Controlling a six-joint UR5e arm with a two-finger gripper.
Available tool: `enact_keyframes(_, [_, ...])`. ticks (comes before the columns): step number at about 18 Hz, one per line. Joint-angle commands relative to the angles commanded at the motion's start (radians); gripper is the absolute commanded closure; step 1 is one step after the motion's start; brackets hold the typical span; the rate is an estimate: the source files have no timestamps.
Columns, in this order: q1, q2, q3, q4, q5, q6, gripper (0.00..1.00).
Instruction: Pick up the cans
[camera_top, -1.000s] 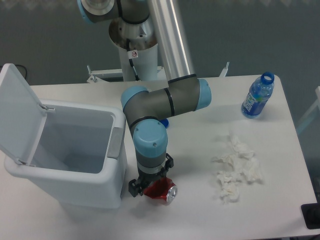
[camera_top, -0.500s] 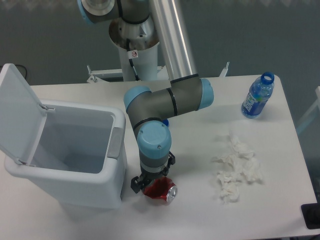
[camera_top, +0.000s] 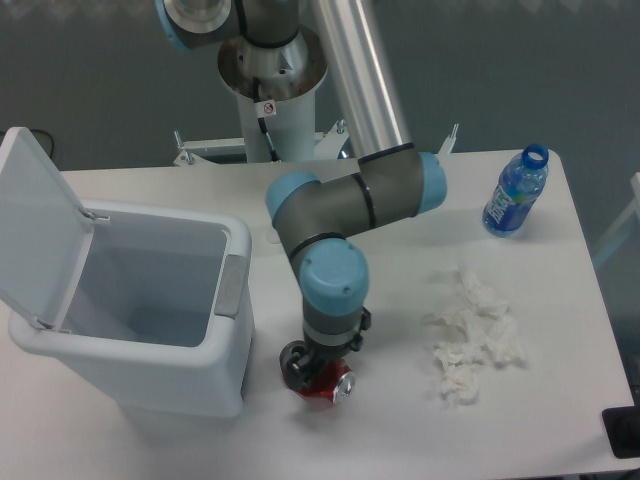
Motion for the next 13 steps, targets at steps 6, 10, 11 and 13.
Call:
enact_keyframes(6, [0.002, -0.023, 0.026, 0.043, -0.023, -0.003, 0.00])
enact_keyframes(10, [-0.001, -0.041, 0.029, 0.052, -0.023, -0.002, 0.00])
enact_keyframes(11, [-0.003, -0.048, 0.028, 0.055, -0.023, -0.002, 0.00])
enact_keyframes(13, [-0.005, -0.057, 0.028, 0.058, -0.023, 0.000, 0.00])
